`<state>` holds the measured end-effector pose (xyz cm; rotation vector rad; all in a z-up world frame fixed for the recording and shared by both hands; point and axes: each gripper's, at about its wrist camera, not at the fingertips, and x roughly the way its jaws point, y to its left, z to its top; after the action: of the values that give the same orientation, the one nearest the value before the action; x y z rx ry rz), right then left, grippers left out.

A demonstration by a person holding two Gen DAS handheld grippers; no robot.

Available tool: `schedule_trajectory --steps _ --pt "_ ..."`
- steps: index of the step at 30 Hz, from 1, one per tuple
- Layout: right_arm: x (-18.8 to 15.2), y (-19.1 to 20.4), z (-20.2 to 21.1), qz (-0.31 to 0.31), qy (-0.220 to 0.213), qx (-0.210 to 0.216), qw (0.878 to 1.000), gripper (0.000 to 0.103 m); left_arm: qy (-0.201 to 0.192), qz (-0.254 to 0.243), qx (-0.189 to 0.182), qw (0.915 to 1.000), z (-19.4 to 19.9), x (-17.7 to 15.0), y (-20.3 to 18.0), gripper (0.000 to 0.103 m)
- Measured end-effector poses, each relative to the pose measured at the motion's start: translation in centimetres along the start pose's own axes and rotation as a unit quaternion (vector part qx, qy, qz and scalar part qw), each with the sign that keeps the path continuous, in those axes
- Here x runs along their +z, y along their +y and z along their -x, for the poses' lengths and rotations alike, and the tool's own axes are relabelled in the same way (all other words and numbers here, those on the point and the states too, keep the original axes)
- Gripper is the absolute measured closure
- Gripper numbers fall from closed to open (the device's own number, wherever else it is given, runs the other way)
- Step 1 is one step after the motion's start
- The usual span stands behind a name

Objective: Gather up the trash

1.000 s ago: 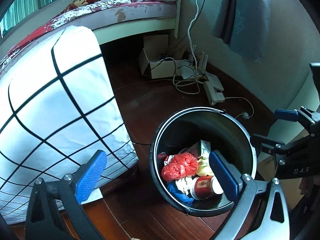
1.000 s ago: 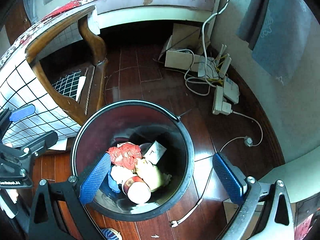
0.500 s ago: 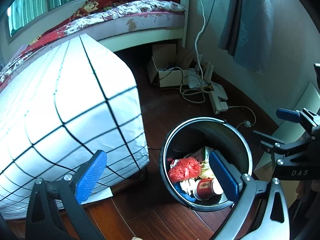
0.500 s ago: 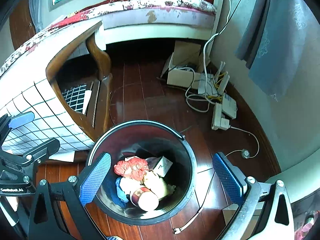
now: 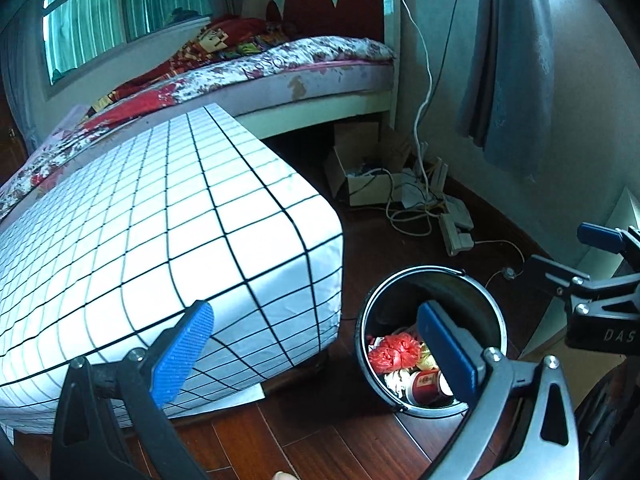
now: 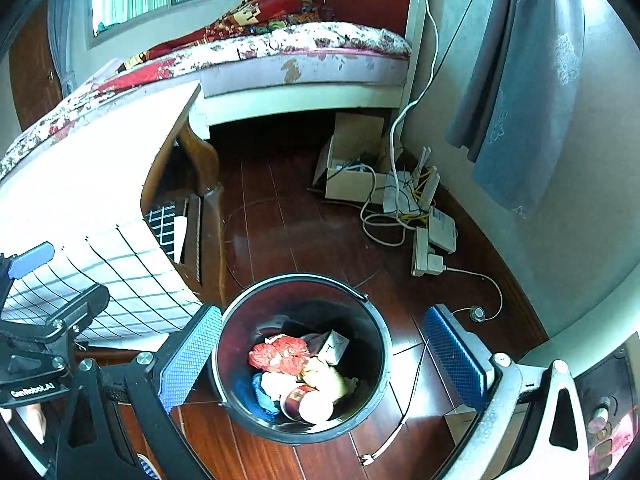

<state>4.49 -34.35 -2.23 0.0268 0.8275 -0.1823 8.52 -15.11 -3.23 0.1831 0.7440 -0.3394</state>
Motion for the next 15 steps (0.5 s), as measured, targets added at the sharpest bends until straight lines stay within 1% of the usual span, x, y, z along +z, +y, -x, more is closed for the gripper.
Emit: schedule_trajectory --steps 6,15 --pt "1.0 1.2 3.1 -0.001 -0.018 -0.003 1.000 0.001 -0.021 0.015 0.015 0.9996 2.9 0.5 1.1 0.001" --pt "2.1 2.5 8.3 -0.006 -0.057 -0.007 0.998 0.001 -0.049 0.023 0.015 0.9984 6.8 1.2 1.6 0.001"
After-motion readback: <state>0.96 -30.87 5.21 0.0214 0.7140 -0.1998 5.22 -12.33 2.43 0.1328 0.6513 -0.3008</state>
